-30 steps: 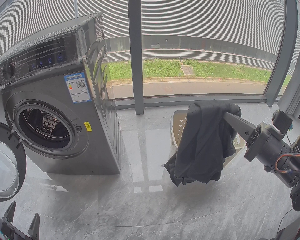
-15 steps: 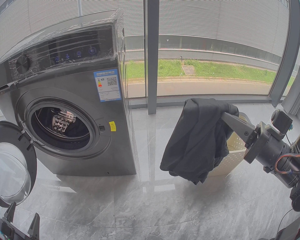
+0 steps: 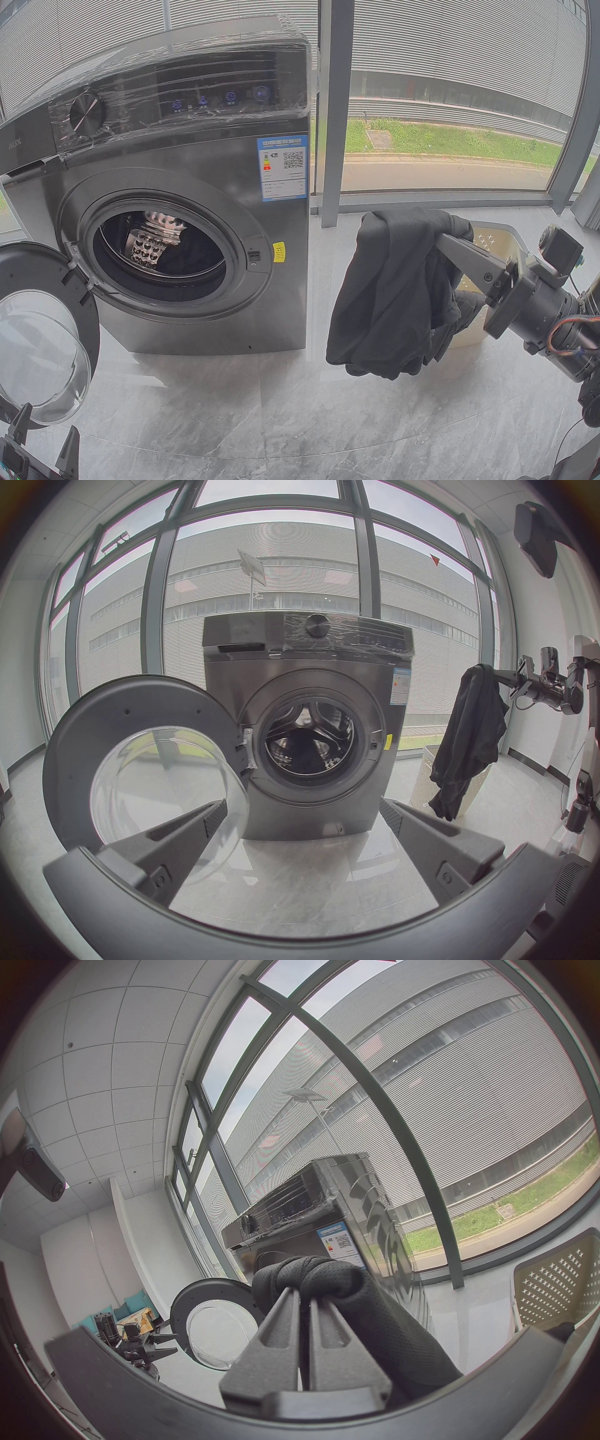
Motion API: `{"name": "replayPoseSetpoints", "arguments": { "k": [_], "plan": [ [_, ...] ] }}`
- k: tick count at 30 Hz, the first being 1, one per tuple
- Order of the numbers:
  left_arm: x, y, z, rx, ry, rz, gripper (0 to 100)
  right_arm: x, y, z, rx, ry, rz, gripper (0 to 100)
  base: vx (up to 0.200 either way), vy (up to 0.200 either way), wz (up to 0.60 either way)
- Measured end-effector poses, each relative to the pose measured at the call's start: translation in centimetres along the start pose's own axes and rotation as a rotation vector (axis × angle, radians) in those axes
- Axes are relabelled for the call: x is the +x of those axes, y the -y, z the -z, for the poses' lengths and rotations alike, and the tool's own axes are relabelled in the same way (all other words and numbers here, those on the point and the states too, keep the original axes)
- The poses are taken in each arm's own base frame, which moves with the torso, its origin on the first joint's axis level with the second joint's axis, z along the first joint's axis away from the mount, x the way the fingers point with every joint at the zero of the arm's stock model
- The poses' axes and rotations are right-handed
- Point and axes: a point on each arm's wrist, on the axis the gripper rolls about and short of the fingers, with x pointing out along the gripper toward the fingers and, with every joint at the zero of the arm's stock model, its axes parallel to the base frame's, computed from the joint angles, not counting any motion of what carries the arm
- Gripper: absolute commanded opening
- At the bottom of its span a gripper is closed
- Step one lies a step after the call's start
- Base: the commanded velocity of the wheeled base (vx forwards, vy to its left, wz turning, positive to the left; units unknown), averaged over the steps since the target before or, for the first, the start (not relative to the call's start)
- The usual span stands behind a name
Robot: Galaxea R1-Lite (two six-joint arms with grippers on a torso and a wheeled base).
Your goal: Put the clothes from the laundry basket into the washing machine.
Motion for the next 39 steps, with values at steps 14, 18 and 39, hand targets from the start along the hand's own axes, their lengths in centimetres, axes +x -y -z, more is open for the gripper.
{"name": "replayPoseSetpoints", "arguments": {
  "k": [14,18,39],
  "plan": [
    [0.0,0.0,-0.01,0.007,0.0,0.001,100,-0.02,-0.03,0.1,0.001,-0.005,-0.002,0,0.0,0.129,0.0],
    [0.0,0.0,-0.02,0.005,0.001,0.003,100,-0.01,-0.03,0.1,0.001,-0.004,-0.002,0,-0.15,0.0,0.0],
    [0.0,0.0,-0.02,0.005,0.001,-0.002,100,0.03,0.17,0.41,0.002,-0.012,0.011,0,-0.029,0.0,0.0]
  ]
}}
